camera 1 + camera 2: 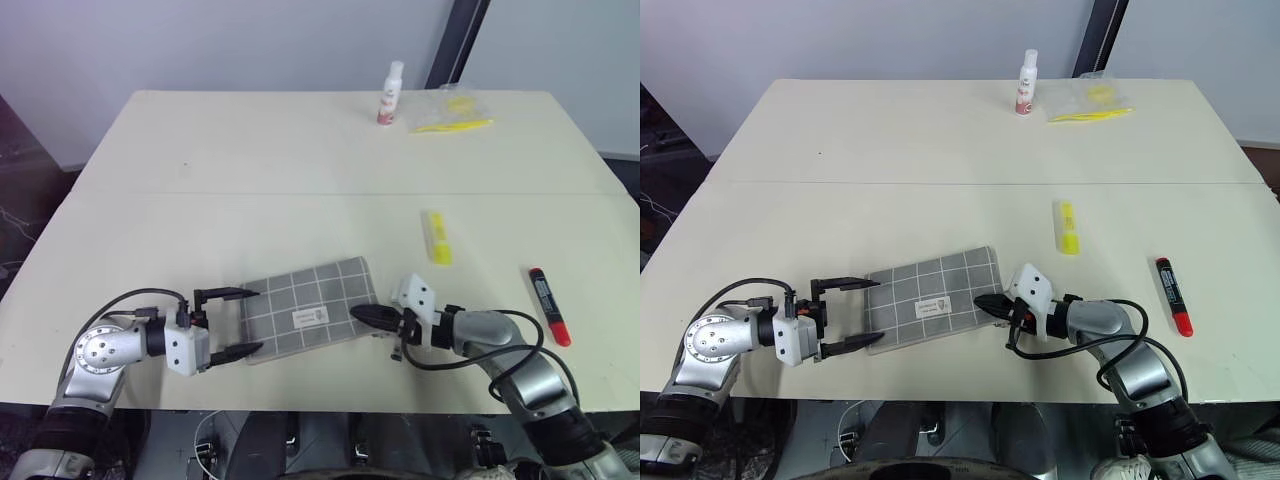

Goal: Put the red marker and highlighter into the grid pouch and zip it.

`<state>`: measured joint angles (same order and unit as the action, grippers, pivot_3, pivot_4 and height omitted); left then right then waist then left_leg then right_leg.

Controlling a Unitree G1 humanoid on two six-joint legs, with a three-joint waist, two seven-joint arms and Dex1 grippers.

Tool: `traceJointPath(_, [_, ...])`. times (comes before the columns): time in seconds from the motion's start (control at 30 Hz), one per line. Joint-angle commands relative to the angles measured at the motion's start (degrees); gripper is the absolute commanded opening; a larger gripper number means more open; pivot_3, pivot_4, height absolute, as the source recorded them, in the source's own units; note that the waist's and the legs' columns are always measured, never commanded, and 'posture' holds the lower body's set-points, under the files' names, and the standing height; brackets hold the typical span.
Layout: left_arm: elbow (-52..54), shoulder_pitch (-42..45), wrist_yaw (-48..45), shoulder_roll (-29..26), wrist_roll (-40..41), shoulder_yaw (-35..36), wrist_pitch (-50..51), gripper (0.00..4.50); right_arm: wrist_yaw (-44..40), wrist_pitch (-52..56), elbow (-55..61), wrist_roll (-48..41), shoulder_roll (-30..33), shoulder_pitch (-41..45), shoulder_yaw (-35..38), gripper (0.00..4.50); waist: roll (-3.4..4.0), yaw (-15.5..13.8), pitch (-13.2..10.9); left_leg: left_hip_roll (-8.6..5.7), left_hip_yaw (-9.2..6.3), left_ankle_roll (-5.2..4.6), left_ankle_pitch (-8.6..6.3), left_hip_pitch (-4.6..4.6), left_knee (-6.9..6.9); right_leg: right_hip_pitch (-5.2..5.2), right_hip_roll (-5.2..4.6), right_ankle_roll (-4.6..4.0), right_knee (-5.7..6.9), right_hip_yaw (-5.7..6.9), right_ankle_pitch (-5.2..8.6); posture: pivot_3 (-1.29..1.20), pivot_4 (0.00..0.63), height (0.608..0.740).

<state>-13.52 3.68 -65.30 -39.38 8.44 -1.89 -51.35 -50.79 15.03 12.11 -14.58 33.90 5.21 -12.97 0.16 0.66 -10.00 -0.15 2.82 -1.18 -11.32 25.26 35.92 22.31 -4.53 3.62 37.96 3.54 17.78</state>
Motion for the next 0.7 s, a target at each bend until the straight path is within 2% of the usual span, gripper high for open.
traceJointPath(0.03, [-0.3, -1.2, 0.9, -1.6, -0.4, -1.4, -2.2, 4.5, 0.1, -1.5, -3.1, 3.9, 0.8, -0.3, -1.6, 0.02, -0.08, 0.0, 0.1, 0.0, 0.0, 0.01, -0.01, -0.09, 0.0, 0.01, -0.02, -0.09, -0.01, 0.0, 0.05, 0.0, 0.15, 0.74])
traceJointPath(0.23, [-2.6, -3.3, 1.7, -5.2, -0.2, -1.5, -5.5, 4.5, -0.4, -1.5, -2.8, 3.5, 0.6, -0.4, -0.9, 0.02, -0.22, 0.1, 0.2, 0.01, 0.09, 0.14, -0.1, -0.21, -0.03, -0.01, -0.16, -0.12, -0.01, 0.0, 0.05, 0.0, 0.15, 0.74])
traceJointPath(0.53, [-11.4, 0.2, 4.1, -9.0, -4.7, -3.3, -12.8, 4.5, -0.2, -0.7, -2.1, 2.3, 0.3, -0.4, 0.1, 0.02, -0.14, 0.0, 0.4, 0.01, 0.17, 0.15, -0.11, -0.27, -0.17, 0.01, -0.22, -0.16, -0.03, 0.0, 0.03, 0.0, 0.15, 0.74])
traceJointPath(0.7, [-10.9, 2.8, 6.2, -6.6, -4.3, -5.8, -9.9, 4.5, 0.0, -0.7, -2.2, 2.3, -0.2, 0.1, 0.2, 0.02, 0.0, -0.1, 0.5, 0.01, 0.23, 0.15, -0.1, -0.36, -0.27, -0.01, -0.26, -0.17, -0.03, 0.0, 0.03, 0.0, 0.15, 0.74])
